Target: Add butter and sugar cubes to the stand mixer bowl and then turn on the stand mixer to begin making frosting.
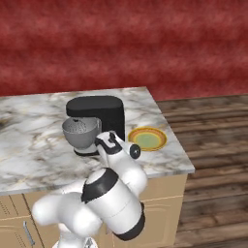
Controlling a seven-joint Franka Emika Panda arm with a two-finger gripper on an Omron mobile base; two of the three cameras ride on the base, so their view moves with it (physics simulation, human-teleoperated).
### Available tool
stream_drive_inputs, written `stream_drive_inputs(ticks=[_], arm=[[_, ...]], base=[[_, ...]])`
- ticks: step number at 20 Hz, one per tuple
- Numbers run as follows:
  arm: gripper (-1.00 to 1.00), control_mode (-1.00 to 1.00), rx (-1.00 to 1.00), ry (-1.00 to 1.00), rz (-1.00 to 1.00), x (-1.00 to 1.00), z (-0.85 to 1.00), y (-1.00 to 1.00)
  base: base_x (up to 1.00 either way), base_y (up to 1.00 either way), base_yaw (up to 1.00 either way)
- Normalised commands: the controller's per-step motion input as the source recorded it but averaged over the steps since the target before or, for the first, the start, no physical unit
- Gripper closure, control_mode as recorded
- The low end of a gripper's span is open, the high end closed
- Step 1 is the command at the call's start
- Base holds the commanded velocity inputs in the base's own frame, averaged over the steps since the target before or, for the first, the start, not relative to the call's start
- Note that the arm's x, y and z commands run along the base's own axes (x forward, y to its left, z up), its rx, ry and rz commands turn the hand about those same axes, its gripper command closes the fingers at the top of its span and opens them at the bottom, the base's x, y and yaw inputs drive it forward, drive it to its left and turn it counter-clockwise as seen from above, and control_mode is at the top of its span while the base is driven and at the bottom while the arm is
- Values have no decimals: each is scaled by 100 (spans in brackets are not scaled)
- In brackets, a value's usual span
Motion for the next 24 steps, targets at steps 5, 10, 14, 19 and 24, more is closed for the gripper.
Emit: stream_drive_inputs(ticks=[5, 10, 14, 19, 24], arm=[[-100, -100, 12, 0, -5, 43, 18, -34], [-100, -100, 14, 0, -7, 41, 48, -42], [-100, -100, 15, 1, -8, 33, 54, -51], [-100, -100, 18, 5, -8, 34, 49, -71], [-100, -100, 24, 8, -9, 39, 43, -94]], base=[[0, 0, 0], [0, 0, 0], [0, 0, 0], [0, 0, 0], [0, 0, 0]])
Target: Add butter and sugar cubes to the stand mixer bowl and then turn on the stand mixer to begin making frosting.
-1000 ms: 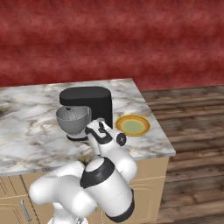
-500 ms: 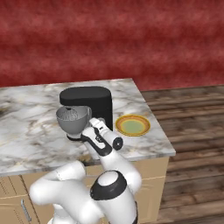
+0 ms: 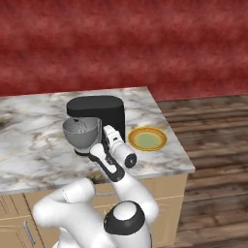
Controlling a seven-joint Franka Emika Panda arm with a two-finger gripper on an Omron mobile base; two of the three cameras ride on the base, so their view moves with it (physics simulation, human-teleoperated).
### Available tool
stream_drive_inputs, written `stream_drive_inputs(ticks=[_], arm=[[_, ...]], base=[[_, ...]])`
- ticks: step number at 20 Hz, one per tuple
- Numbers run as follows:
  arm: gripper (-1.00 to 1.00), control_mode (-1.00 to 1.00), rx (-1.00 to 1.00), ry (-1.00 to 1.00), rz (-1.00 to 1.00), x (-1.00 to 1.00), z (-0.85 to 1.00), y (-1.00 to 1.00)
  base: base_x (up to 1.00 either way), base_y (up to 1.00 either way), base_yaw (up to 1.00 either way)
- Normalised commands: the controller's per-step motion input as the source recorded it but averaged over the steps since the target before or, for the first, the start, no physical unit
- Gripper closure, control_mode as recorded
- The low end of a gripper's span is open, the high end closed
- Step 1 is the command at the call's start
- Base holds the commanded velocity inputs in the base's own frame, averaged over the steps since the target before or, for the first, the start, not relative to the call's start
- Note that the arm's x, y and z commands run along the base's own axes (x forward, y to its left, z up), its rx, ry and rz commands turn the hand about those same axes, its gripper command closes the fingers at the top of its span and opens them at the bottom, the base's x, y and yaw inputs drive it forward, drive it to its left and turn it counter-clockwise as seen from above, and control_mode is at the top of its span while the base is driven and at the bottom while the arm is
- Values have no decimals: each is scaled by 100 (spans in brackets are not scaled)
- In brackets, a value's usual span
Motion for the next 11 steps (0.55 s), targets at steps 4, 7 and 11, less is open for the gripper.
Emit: stream_drive_inputs(ticks=[4, 7, 11], arm=[[-100, -100, 25, 16, -10, 38, 16, -100], [-100, -100, 21, 19, -9, 39, 0, -100], [-100, -100, 17, 20, -10, 41, -2, -97]], base=[[0, 0, 0], [0, 0, 0], [0, 0, 0]])
